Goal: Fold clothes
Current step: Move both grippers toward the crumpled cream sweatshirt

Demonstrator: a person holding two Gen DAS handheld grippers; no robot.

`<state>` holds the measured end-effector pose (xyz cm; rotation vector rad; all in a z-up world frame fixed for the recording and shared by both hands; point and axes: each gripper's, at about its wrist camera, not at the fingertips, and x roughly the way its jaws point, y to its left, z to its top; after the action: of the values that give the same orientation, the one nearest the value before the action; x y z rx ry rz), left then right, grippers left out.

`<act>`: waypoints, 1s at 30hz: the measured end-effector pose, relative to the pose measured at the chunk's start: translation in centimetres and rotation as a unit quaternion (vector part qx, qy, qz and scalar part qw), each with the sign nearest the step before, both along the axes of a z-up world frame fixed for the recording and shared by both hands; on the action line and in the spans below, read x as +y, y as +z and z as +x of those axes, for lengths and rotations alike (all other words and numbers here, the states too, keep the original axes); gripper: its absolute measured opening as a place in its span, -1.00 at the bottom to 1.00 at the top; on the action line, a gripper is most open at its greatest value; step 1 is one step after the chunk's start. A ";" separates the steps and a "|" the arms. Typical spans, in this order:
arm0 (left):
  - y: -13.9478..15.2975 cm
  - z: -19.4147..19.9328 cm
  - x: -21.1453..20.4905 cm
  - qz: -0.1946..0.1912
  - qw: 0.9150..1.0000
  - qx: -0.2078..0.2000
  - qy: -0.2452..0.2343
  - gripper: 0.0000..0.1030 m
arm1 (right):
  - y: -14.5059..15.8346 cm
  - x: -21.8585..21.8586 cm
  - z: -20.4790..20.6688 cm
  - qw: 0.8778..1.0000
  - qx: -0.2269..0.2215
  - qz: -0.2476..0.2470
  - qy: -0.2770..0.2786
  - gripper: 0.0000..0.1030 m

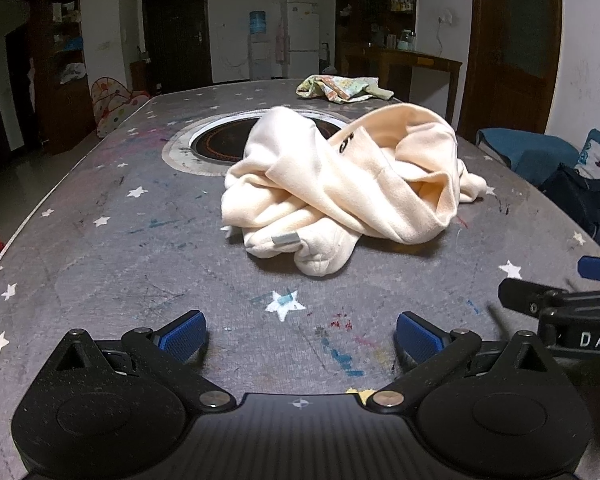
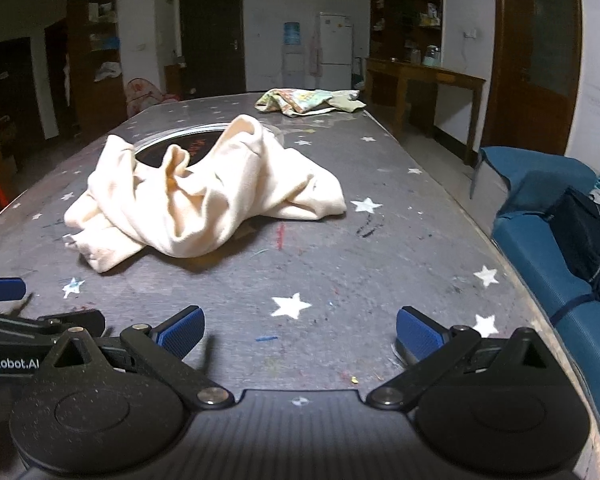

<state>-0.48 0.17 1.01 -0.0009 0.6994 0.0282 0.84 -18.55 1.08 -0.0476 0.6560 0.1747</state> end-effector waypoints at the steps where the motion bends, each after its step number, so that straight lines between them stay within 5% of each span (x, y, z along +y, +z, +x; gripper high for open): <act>1: 0.2 -0.1 0.0 0.000 1.000 -0.001 0.000 1.00 | 0.1 0.1 0.0 1.000 0.001 0.000 0.003 1.00; 30: 2.2 -0.5 0.6 0.003 1.000 -0.002 0.014 1.00 | 1.9 1.3 -0.6 0.997 -0.024 -0.020 0.067 1.00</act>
<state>-0.97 0.74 3.24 -0.0043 0.6962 0.0569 0.22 -17.21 2.94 -0.1330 0.6088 0.2884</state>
